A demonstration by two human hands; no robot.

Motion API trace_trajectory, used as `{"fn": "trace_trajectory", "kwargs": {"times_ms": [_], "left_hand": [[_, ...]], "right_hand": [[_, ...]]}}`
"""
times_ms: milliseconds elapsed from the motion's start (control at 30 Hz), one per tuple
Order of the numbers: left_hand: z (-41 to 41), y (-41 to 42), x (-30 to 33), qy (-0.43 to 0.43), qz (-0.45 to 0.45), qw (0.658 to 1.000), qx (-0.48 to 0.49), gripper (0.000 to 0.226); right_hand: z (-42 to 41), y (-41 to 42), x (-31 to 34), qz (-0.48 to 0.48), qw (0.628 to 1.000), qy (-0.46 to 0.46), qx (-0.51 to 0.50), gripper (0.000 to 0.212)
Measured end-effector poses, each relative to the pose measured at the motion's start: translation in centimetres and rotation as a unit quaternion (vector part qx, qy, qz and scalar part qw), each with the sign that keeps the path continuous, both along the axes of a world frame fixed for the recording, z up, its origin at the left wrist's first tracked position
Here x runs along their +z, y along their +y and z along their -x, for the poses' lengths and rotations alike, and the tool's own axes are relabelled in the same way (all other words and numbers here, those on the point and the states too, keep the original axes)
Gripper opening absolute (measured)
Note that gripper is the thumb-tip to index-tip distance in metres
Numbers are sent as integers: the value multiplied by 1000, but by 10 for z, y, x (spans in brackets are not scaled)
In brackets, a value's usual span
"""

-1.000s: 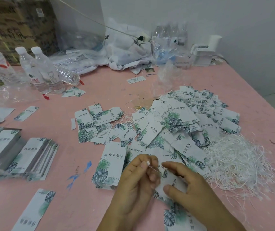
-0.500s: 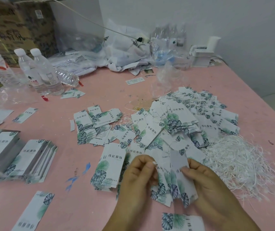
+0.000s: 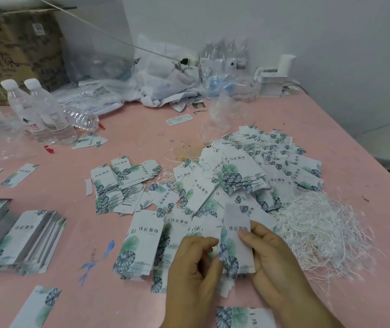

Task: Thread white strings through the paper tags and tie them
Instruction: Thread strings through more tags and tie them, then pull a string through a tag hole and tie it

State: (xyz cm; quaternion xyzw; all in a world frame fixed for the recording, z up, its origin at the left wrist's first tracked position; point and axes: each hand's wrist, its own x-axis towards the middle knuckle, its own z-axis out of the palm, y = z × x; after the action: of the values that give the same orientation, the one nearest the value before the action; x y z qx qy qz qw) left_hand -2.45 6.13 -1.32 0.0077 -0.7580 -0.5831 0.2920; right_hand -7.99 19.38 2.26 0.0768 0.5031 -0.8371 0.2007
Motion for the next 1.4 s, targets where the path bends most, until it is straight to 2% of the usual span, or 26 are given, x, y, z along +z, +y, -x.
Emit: {"fn": "trace_trajectory", "kwargs": {"times_ms": [100, 200, 233, 300, 333, 400, 533, 633, 700, 767, 833, 900, 967, 1033, 1100, 1200, 1300, 1400], "left_hand": [[-1, 0, 5, -9, 39, 999, 33, 30], [0, 1, 10, -10, 68, 997, 46, 31], [0, 1, 12, -9, 77, 996, 50, 32], [1, -1, 12, -13, 89, 994, 58, 34], [2, -3, 11, -19, 94, 993, 62, 34], [2, -8, 7, -37, 106, 991, 69, 30], [5, -12, 3, -64, 136, 985, 83, 22], [4, -10, -2, -113, 176, 975, 81, 34], [2, -8, -4, -151, 201, 965, 76, 47], [1, -7, -7, -175, 208, 960, 74, 55], [0, -5, -8, -180, 201, 960, 74, 57], [-1, -4, -8, -170, 200, 962, 73, 54], [0, -2, -7, -151, 207, 963, 78, 49], [2, -1, -6, -138, 207, 965, 87, 46], [3, -3, -6, -129, 209, 965, 94, 44], [1, -5, -10, -127, 214, 964, 92, 39], [0, -8, -10, -126, 209, 967, 78, 34], [1, -6, -5, -116, 182, 973, 83, 28]], "right_hand": [[38, 8, 15, -128, 989, 73, -34, 21], [91, 5, 41, -236, 954, 167, -73, 19], [108, 2, 48, -291, 934, 197, -70, 21], [132, -1, 54, -453, 860, 228, -57, 37], [135, 0, 55, -499, 830, 241, -65, 42], [121, 4, 51, -499, 819, 268, -90, 43], [56, 17, 19, -440, 837, 307, -105, 28], [12, 27, -9, -448, 839, 299, -77, 28], [-4, 32, -19, -513, 791, 328, -52, 23], [-9, 33, -19, -607, 701, 375, -13, 24], [-10, 34, -21, -675, 630, 380, 49, 46], [-10, 34, -25, -709, 607, 346, 98, 63], [-7, 36, -27, -693, 625, 345, 99, 63], [-6, 33, -25, -656, 658, 360, 82, 53], [-5, 31, -23, -615, 705, 350, 56, 45], [-7, 28, -24, -552, 783, 286, 37, 34], [-8, 26, -26, -512, 807, 290, 48, 16], [-11, 22, -23, -434, 851, 296, 35, 14]]}}
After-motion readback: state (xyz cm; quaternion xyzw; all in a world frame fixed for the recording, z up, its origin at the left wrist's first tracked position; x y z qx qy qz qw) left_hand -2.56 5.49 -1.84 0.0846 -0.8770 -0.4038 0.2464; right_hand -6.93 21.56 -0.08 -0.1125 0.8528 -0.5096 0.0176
